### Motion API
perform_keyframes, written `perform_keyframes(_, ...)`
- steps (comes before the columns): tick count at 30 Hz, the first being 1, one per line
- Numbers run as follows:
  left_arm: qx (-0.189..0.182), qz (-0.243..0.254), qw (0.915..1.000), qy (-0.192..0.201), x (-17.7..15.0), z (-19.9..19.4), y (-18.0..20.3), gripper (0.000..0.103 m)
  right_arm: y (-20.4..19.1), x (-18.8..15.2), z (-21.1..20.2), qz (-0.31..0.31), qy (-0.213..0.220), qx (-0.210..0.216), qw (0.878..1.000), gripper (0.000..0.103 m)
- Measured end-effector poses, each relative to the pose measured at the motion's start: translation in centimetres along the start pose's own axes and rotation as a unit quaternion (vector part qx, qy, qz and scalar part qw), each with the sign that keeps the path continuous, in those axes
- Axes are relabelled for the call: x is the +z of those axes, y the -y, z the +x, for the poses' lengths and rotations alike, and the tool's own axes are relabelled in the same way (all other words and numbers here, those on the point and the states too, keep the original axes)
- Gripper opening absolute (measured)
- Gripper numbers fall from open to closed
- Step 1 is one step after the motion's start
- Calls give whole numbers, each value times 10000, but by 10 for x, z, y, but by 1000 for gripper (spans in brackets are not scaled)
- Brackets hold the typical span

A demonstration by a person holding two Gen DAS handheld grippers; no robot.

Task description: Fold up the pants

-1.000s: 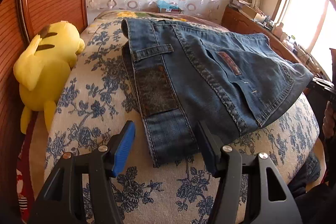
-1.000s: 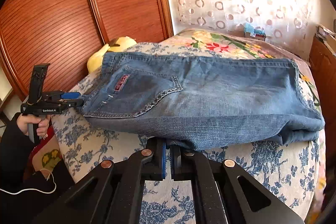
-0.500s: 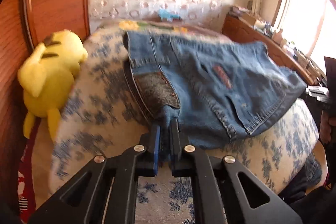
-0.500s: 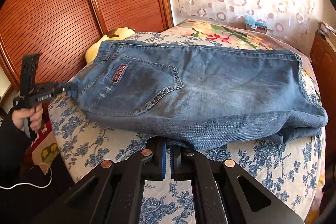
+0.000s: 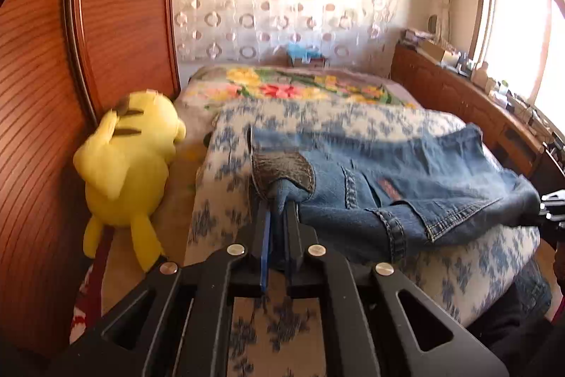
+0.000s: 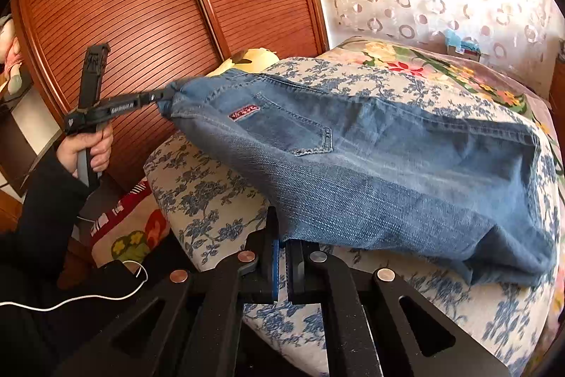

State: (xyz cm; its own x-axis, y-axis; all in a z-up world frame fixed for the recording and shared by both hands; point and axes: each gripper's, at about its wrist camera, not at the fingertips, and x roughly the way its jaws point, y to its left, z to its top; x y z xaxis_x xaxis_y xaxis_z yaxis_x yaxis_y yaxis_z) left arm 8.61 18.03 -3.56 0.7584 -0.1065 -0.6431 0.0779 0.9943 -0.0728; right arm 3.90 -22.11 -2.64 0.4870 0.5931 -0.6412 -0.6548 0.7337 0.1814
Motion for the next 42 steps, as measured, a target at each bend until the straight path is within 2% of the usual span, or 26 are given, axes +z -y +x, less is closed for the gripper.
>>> perform_keyframes(7,-89,8,9994,-342,-29,10,4,12,-2,-15,-12,128,-15,-102,9999,4)
perform_keyframes(10,0,129,9994,-334,-28,8,10,21,-2,-18,-23,139,60,-186,9997,4)
perform_keyframes(12,9,190,9995,-251,-26,3,12,23,-2,-18,-30,164,139,-261,9994,4)
perform_keyframes(14,-36,256,9996,-140,-22,-4,15,33,-3,-20,-35,150,204,-390,9989,4)
perform_keyframes(16,-134,294,9995,-44,-18,-10,19,49,0,-23,-39,142,279,-556,9980,5)
perform_keyframes(18,-242,350,9991,58,-14,-13,27,54,5,-24,-44,204,344,-645,9971,5)
perform_keyframes(19,-280,387,9988,89,-11,-13,32,61,7,-24,-46,238,384,-716,9964,5)
perform_keyframes(21,-395,433,9982,126,-7,-9,44,66,10,-26,-49,287,462,-858,9948,5)
perform_keyframes(26,-718,653,9951,168,-3,8,85,66,19,-32,-53,393,551,-1170,9908,10)
perform_keyframes(31,-1013,822,9914,-101,-7,36,126,66,34,-39,-46,518,543,-1488,9860,17)
perform_keyframes(38,-1076,944,9878,-615,-21,75,158,66,53,-42,-26,718,446,-1718,9815,26)
perform_keyframes(42,-986,996,9875,-716,-28,86,165,66,62,-44,-14,818,418,-1763,9800,33)
